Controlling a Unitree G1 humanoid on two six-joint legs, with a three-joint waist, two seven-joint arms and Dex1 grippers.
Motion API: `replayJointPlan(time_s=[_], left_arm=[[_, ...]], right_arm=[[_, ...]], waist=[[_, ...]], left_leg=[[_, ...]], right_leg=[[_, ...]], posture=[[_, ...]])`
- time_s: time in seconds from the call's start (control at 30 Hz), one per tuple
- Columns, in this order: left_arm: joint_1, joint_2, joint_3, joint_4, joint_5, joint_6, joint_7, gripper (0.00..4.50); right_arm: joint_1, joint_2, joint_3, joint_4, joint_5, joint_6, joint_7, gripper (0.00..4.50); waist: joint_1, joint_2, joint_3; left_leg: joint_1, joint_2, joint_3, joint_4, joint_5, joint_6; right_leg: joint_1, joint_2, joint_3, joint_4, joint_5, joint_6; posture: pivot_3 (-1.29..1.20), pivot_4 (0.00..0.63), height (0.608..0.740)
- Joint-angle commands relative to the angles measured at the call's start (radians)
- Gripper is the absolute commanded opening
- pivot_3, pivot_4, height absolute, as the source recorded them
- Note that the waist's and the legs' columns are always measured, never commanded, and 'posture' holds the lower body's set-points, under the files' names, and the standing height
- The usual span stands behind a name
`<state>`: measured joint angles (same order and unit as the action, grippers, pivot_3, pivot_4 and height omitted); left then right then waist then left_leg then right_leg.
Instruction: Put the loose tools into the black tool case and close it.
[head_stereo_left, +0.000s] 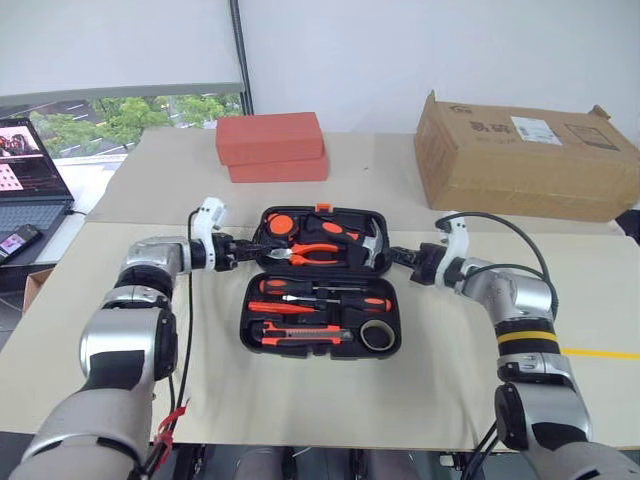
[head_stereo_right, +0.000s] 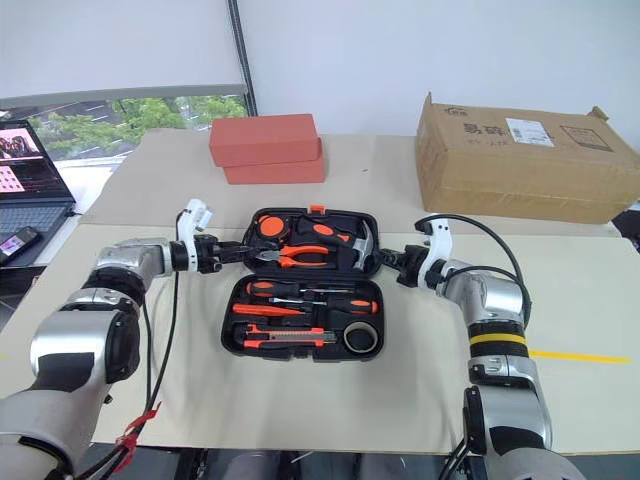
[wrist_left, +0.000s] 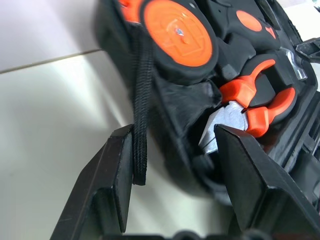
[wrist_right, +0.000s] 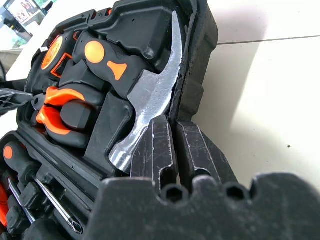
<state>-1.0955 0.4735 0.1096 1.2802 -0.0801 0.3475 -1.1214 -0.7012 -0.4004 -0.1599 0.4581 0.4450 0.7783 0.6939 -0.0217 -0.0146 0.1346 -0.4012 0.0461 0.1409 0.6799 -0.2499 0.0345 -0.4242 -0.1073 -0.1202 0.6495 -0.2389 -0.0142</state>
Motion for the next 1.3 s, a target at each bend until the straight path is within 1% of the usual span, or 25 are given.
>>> replayJointPlan(time_s=[0.03,0.07,0.1,0.17,0.3,0.43,0.57,0.63,0.7,0.8,0.9,1.03,1.07,1.2,1.3], left_arm=[[-0.025,0.006,0.024,-0.003,-0.012,-0.002,0.035,1.61],[-0.026,0.007,0.032,-0.003,-0.018,0.000,0.036,1.14],[-0.030,0.011,0.047,-0.004,-0.033,0.012,0.028,0.83],[-0.035,0.019,0.068,-0.007,-0.051,0.030,0.004,0.04],[-0.028,0.036,0.080,-0.019,-0.067,0.057,-0.060,0.02],[-0.030,0.034,0.105,-0.038,-0.094,0.069,-0.097,0.02],[-0.009,0.020,0.086,-0.111,-0.098,0.006,-0.184,0.02],[0.006,0.007,0.085,-0.156,-0.103,-0.019,-0.180,0.02],[0.036,-0.011,0.068,-0.200,-0.081,-0.087,-0.130,0.02],[0.092,-0.029,0.034,-0.243,-0.036,-0.245,-0.057,0.02],[0.146,-0.044,0.023,-0.291,-0.039,-0.363,-0.056,0.02],[0.226,-0.046,0.006,-0.340,-0.022,-0.594,-0.029,0.02],[0.234,-0.044,0.007,-0.340,-0.023,-0.632,-0.021,0.02],[0.298,-0.024,-0.019,-0.354,0.021,-0.889,0.044,0.02],[0.336,-0.008,-0.038,-0.359,0.038,-0.998,0.055,0.02]], right_arm=[[0.006,-0.003,0.004,-0.044,0.003,-0.012,0.011,0.00],[0.008,-0.005,0.002,-0.046,0.003,-0.012,0.010,0.00],[0.011,-0.007,0.000,-0.048,0.004,-0.013,0.009,0.00],[0.015,-0.009,-0.004,-0.052,0.004,-0.014,0.007,0.00],[0.017,-0.009,-0.013,-0.053,0.005,-0.028,0.003,0.00],[0.008,-0.005,-0.020,-0.045,0.004,-0.071,0.012,0.00],[-0.006,0.002,-0.042,-0.036,0.004,-0.181,0.027,0.00],[-0.010,0.001,-0.050,-0.031,0.004,-0.230,0.036,0.00],[-0.004,-0.003,-0.048,-0.038,-0.002,-0.304,0.070,0.00],[0.015,-0.001,-0.053,-0.045,-0.001,-0.385,0.116,0.00],[0.041,0.009,-0.056,-0.038,-0.013,-0.504,0.157,0.00],[0.110,0.011,-0.027,-0.038,-0.056,-0.698,0.234,0.00],[0.119,0.012,-0.025,-0.036,-0.061,-0.731,0.245,0.00],[0.163,0.025,-0.024,-0.019,-0.105,-0.928,0.256,0.00],[0.198,0.012,-0.008,-0.008,-0.140,-1.033,0.282,0.00]], waist=[[0.000,0.000,0.000],[0.000,0.000,0.000],[0.000,0.000,0.000],[0.002,0.000,0.000],[0.001,0.000,0.000],[0.001,0.000,0.000],[0.001,0.000,0.000],[0.001,0.000,0.000],[0.001,0.000,0.000],[0.003,0.000,0.000],[0.003,0.000,0.000],[0.003,0.000,0.000],[0.004,0.000,0.000],[0.001,0.000,0.000],[0.002,0.000,0.000]], left_leg=[[0.000,0.000,0.000,0.000,0.000,0.000],[0.000,0.000,0.000,0.000,0.000,0.000],[0.001,0.000,0.000,0.000,0.000,0.000],[0.002,0.000,0.000,0.001,0.000,0.000],[0.002,0.000,0.000,0.001,0.000,0.000],[0.001,0.000,0.000,0.001,0.000,0.000],[-0.001,-0.001,0.000,0.001,0.000,0.000],[-0.002,0.000,0.000,0.000,0.000,0.000],[-0.003,0.000,0.000,0.000,0.000,0.000],[-0.003,0.000,0.000,0.000,0.000,0.000],[-0.003,0.000,0.000,0.000,0.001,-0.001],[-0.002,0.000,0.001,0.000,0.001,0.000],[-0.001,0.000,0.001,0.000,0.001,0.000],[0.001,0.000,0.001,0.000,0.001,0.000],[0.002,0.000,0.002,0.000,0.001,-0.001]], right_leg=[[0.000,0.000,0.000,0.000,0.000,0.000],[0.000,0.000,0.000,0.000,0.000,0.000],[0.000,0.000,0.000,0.000,0.000,0.000],[0.001,-0.001,0.000,-0.001,0.000,0.000],[0.000,-0.001,0.000,-0.001,0.000,0.000],[0.000,-0.001,0.000,0.000,0.000,0.000],[-0.001,-0.001,0.000,0.000,0.000,0.000],[-0.001,0.000,0.000,0.000,0.000,0.000],[-0.002,0.000,-0.001,0.000,0.000,0.000],[-0.003,0.000,-0.001,0.000,0.000,0.000],[-0.002,0.000,-0.001,-0.001,0.000,0.000],[-0.002,-0.001,0.000,-0.001,0.000,0.000],[-0.002,-0.001,0.000,-0.001,0.000,0.000],[-0.001,-0.001,0.001,-0.001,0.000,0.000],[-0.001,-0.001,0.002,-0.002,0.000,-0.001]], posture=[[0.00,0.150,0.711],[0.00,0.150,0.711],[0.00,0.150,0.711],[0.00,0.150,0.711],[0.00,0.150,0.711],[0.00,0.150,0.711],[0.00,0.150,0.711],[0.00,0.150,0.711],[0.00,0.150,0.711],[0.00,0.150,0.711],[0.00,0.150,0.711],[0.00,0.150,0.711],[0.00,0.150,0.711],[0.00,0.150,0.711],[0.00,0.150,0.711]])
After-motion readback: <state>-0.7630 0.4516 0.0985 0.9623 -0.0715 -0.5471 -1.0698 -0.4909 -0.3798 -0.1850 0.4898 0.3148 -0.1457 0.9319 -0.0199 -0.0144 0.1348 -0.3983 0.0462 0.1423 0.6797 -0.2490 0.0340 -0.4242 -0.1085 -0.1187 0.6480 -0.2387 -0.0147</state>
